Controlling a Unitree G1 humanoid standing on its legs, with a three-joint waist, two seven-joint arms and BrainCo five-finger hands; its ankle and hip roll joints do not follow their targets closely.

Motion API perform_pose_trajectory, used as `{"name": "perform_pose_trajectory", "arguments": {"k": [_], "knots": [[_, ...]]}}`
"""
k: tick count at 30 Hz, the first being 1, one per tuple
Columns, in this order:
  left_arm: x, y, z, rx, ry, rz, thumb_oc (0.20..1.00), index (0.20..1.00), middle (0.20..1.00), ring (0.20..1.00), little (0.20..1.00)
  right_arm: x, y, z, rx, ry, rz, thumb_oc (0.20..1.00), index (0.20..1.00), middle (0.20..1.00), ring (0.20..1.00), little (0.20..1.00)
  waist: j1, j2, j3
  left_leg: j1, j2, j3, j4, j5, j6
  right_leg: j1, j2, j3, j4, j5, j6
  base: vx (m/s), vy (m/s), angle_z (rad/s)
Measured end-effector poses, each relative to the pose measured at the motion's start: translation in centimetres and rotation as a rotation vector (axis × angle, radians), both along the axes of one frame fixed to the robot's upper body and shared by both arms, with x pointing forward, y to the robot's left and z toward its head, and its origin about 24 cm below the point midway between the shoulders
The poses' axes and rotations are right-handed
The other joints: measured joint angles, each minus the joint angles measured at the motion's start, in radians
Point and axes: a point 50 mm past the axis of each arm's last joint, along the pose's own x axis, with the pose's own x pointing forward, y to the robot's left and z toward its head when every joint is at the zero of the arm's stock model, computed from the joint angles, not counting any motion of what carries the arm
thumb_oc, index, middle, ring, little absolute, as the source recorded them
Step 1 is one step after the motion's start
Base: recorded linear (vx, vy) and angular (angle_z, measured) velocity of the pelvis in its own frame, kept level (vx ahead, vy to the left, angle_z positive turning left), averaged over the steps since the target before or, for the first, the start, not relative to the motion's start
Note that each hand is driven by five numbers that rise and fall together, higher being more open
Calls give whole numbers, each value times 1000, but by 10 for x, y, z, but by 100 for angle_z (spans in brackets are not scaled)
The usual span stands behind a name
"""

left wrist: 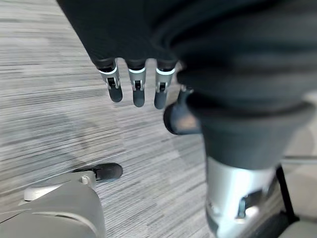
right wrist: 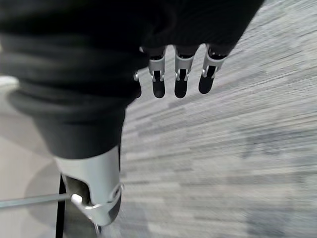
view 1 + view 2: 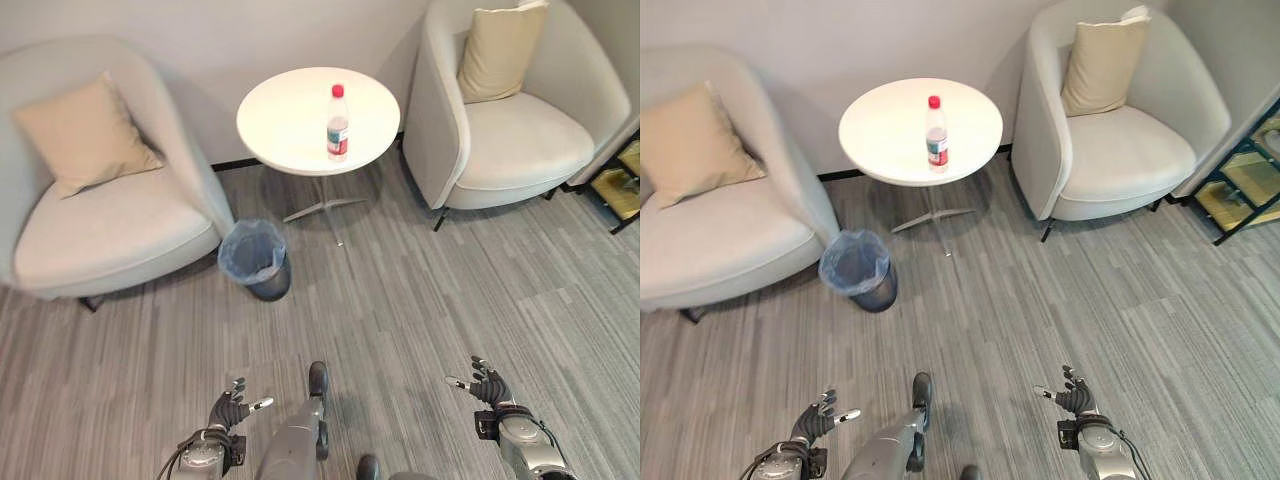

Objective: Gather garbage on tea table into small bin, then transfer packed bag to large trash can.

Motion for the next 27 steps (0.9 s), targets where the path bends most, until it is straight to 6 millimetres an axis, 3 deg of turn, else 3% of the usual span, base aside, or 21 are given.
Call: {"name": "perform_pose_trajectory", "arguments": {"k": [1, 3, 5, 8, 11, 12, 13, 14, 15, 18, 21, 22, 23, 24, 25, 27], "knots": [[-1, 3, 1, 9, 2, -3, 1000, 1000, 1000, 1000, 1000, -2, 4, -1, 11, 0, 3, 1000, 1000, 1000, 1000, 1000, 2, -17, -13, 17, -20, 11, 4, 15, 43, -20, -23, 7, 61, -27, 33, 275, 161, -59], [17, 8, 10, 31, -47, -19, 1000, 1000, 1000, 1000, 1000, -3, 7, -2, 21, -2, 7, 1000, 1000, 1000, 1000, 1000, -2, -46, -36, 30, -60, 17, -2, -18, 79, -66, -78, 16, 155, -53, 69, 203, 139, -7], [29, 11, 17, 44, -85, -26, 1000, 1000, 1000, 1000, 1000, 5, 10, 3, 25, -28, 19, 1000, 1000, 1000, 1000, 1000, 2, -47, -37, 47, -75, 32, -9, -40, 95, -123, -111, 17, 256, -79, 100, 162, 116, -19], [37, 18, 23, 71, -110, -31, 1000, 1000, 1000, 1000, 1000, 25, 22, 16, 54, -110, 62, 1000, 1000, 1000, 1000, 1000, 5, -30, -31, 99, -85, 39, -28, -73, 97, -285, -137, 21, 525, -114, 149, 168, 85, -22], [27, 19, 19, 76, -85, -19, 1000, 1000, 1000, 1000, 1000, 31, 27, 21, 49, -136, 95, 1000, 1000, 1000, 1000, 1000, 4, 3, -21, 161, -78, 76, -70, -83, 79, -431, -161, -25, 523, -147, 130, 245, 17, -32], [22, 18, 16, 70, -72, -13, 1000, 1000, 1000, 1000, 1000, 35, 28, 24, 45, -145, 110, 1000, 1000, 1000, 1000, 1000, 2, 17, -18, 160, -78, 87, -72, -120, 61, -511, -184, -76, 464, -129, 122, 420, -53, -30], [12, 16, 9, 61, -31, -10, 1000, 1000, 1000, 1000, 1000, 35, 28, 24, 41, -143, 113, 1000, 1000, 1000, 1000, 1000, -14, 35, -10, 159, -82, 84, -69, -121, 59, -580, -189, -95, 326, -33, 112, 343, -50, -9], [13, 12, 7, 48, -30, 1, 1000, 1000, 1000, 1000, 1000, 24, 25, 17, 37, -108, 111, 1000, 1000, 1000, 1000, 1000, -28, 32, -6, 167, -91, 52, -61, -150, 62, -631, -173, -62, 281, 25, 123, 759, -159, 66], [10, 12, 5, 45, -17, 5, 1000, 1000, 1000, 1000, 1000, 14, 24, 11, 39, -77, 104, 1000, 1000, 1000, 1000, 1000, -52, 33, 12, 184, -97, 27, -41, -156, 62, -625, -152, -28, 153, 120, 126, 554, -170, 61], [14, 8, 5, 24, -31, 34, 1000, 1000, 1000, 1000, 1000, 8, 18, 9, 24, -57, 94, 1000, 1000, 1000, 1000, 1000, -72, 14, 29, 202, -128, -54, 15, -219, 64, -607, -152, 36, 47, 189, 135, 418, -161, 81], [10, 4, 2, 14, -22, 34, 1000, 1000, 1000, 1000, 1000, -1, 14, 2, 25, -18, 83, 1000, 1000, 1000, 1000, 1000, -69, 20, 27, 266, -115, -136, 16, -259, 28, -577, -137, 47, 126, 229, 81, 425, -260, 90], [2, 0, -2, 2, -3, 29, 1000, 1000, 1000, 1000, 1000, -7, 9, 0, 13, 0, 84, 1000, 1000, 1000, 1000, 1000, -67, 44, 8, 275, -75, -171, 20, -288, 10, -569, -121, 1, 179, 248, 51, 407, -312, 92], [-3, -3, -4, -9, 6, 39, 1000, 1000, 1000, 1000, 1000, -10, 7, -1, 9, 12, 81, 1000, 1000, 1000, 1000, 1000, -66, 60, 3, 305, -41, -189, 12, -291, -16, -563, -101, -28, 224, 204, 38, 281, -244, 93], [-7, -4, -5, -5, 20, 20, 1000, 1000, 1000, 1000, 1000, -14, 6, -2, 8, 16, 82, 1000, 1000, 1000, 1000, 1000, -72, 58, -9, 295, -26, -198, 43, -287, -32, -548, -96, -53, 224, 212, 31, 229, -195, 80], [-7, -5, -6, -5, 31, 5, 1000, 1000, 1000, 1000, 1000, -8, 4, 2, -1, -1, 84, 1000, 1000, 1000, 1000, 1000, -66, 55, -8, 269, -12, -196, 134, -285, -52, -524, -84, -75, 222, 205, -23, 231, -182, 67], [-5, -6, -6, -10, 33, 1, 1000, 1000, 1000, 1000, 1000, 9, -1, 14, -24, -57, 85, 1000, 1000, 1000, 1000, 1000, -55, 41, -8, 191, 13, -173, 309, -292, -85, -467, -61, -98, 181, 228, -70, 238, -138, 24]]}}
